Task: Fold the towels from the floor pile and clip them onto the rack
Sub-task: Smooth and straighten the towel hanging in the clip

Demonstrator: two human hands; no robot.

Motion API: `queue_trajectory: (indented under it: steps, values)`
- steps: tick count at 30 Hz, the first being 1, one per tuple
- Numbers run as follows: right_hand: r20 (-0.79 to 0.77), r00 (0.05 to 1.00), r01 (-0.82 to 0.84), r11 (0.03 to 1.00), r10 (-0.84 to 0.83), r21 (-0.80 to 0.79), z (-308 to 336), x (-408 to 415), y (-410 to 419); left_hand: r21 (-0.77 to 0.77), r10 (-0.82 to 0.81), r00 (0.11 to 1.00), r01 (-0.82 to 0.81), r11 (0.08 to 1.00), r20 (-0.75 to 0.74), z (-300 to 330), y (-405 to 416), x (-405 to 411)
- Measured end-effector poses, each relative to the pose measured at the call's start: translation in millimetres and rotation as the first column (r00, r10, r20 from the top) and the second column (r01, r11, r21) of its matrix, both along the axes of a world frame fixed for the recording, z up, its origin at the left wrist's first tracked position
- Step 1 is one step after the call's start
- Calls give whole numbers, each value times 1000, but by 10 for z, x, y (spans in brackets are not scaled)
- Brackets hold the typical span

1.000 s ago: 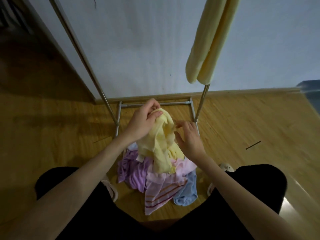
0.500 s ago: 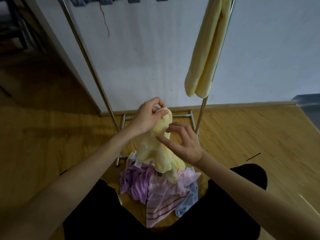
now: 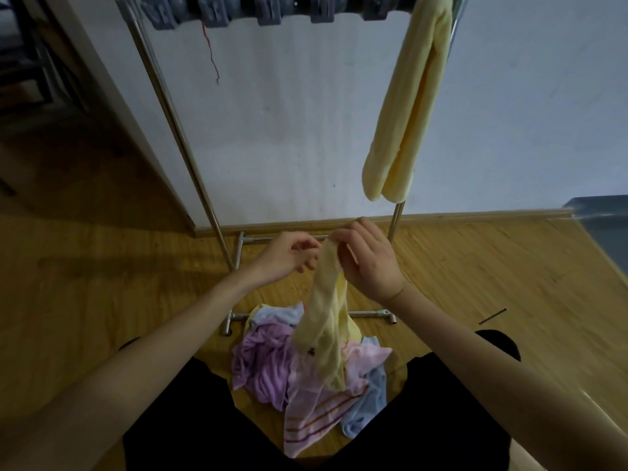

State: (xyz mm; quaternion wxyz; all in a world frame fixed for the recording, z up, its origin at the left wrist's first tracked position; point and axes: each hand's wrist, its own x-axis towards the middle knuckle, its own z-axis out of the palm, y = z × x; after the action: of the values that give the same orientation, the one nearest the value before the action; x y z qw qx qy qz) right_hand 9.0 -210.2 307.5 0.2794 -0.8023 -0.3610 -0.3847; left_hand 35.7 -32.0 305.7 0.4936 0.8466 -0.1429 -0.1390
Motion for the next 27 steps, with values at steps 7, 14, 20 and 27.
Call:
queue_trajectory:
  steps: [7, 14, 20, 27]
  values:
    - [-313, 950, 84, 965, -2, 249, 250, -52, 67, 22, -120, 992, 119, 993, 48, -181, 288, -345]
    - [-481, 868, 179, 825, 124, 536, 613, -78, 235, 18, 22, 933, -30, 999, 360, -144, 222, -492]
    - [-488, 863, 184, 817, 132, 547, 666, -62, 297, 120, 87, 859, -170, 978, 505, -99, 97, -447]
    - [-492, 867, 235, 803, 82, 548, 577, -24, 149, 166, 74, 913, -152, 974, 400, -388, 237, -364]
